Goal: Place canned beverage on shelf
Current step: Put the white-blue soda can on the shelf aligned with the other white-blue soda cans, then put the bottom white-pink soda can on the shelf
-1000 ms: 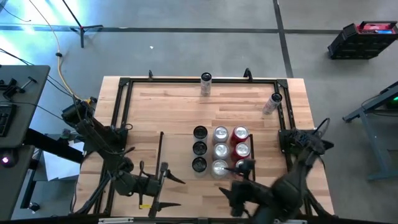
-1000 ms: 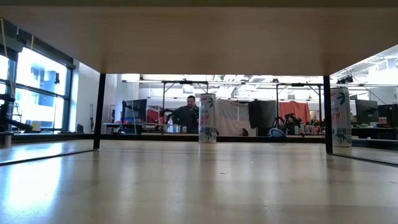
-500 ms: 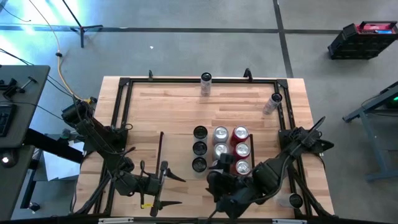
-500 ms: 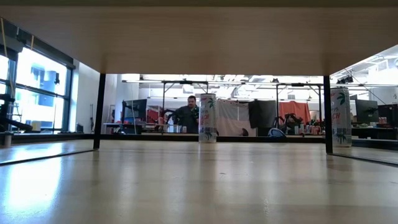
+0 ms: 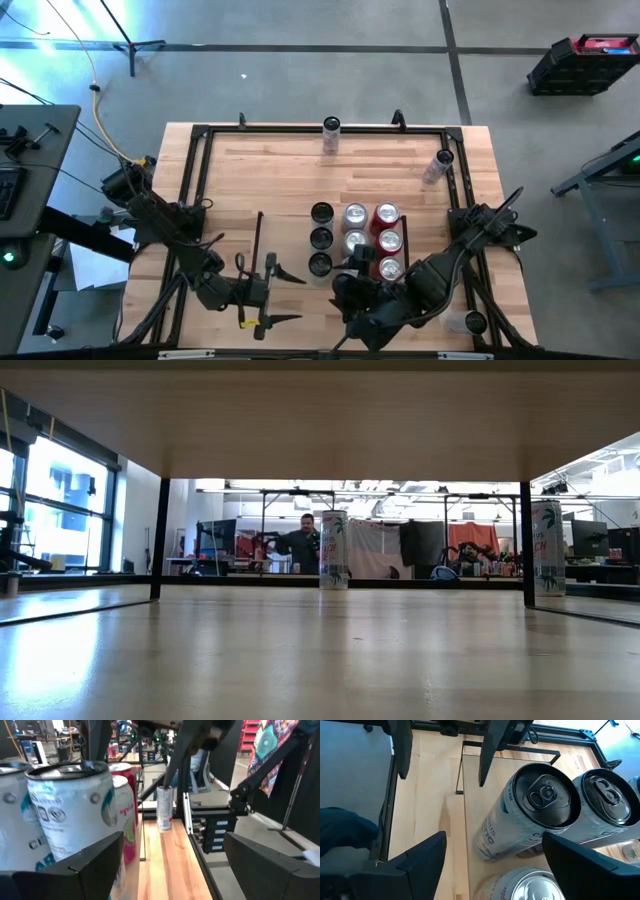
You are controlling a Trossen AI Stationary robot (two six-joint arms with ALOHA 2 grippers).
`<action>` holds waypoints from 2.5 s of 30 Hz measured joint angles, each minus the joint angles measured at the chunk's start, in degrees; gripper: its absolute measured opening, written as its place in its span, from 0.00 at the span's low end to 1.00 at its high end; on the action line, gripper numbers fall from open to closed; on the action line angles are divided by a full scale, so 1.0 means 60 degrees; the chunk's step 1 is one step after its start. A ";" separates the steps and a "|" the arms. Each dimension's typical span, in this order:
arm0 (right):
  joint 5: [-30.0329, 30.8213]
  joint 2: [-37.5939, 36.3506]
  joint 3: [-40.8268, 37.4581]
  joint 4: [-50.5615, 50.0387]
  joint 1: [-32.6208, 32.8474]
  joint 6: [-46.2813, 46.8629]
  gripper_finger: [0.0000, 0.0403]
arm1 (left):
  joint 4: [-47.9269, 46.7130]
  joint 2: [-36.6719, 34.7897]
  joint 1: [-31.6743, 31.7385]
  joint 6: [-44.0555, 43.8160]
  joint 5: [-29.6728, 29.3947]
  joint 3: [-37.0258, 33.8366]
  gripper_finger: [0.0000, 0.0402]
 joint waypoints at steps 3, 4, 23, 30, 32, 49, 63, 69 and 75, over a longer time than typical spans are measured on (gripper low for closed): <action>-0.0025 0.0000 0.0000 0.0001 -0.0049 -0.0032 0.78 | 0.0056 -0.0007 0.0040 -0.0090 -0.0004 0.0000 0.82; -0.0025 0.0000 0.0000 0.0003 -0.0049 -0.0093 0.78 | 0.0057 -0.0007 0.0040 -0.0088 -0.0004 0.0000 0.82; 0.0435 -0.0694 0.0000 -0.0020 0.0885 -0.0377 0.78 | 0.0142 -0.0248 -0.0617 0.0914 0.0663 0.0004 0.82; 0.1285 -0.0951 0.0007 -0.0093 0.2111 0.0514 0.78 | 0.0340 -0.0372 -0.1307 0.0922 0.1135 0.0004 0.82; 0.1435 -0.0951 0.0007 -0.0091 0.2497 0.0935 0.78 | 0.0343 -0.0372 -0.1558 0.0911 0.1072 0.0004 0.82; 0.3180 -0.0825 -0.0284 -0.3030 0.4953 0.6999 0.78 | 0.0640 -0.0375 -0.2751 0.1757 0.0809 0.0004 0.82; -0.0229 -0.1700 -0.3024 -0.2968 0.4934 1.0112 0.78 | 0.0231 -0.0372 -0.2459 0.1727 0.0838 0.0004 0.82; -0.3942 -0.2993 -0.5210 -0.2977 0.4647 1.2939 0.78 | 0.0172 -0.0364 -0.2453 0.1735 0.0845 0.0004 0.82; -0.6892 -0.4338 -0.7283 -0.2792 0.4141 1.4313 0.78 | 0.0169 -0.0364 -0.2381 0.1738 0.0849 0.0004 0.82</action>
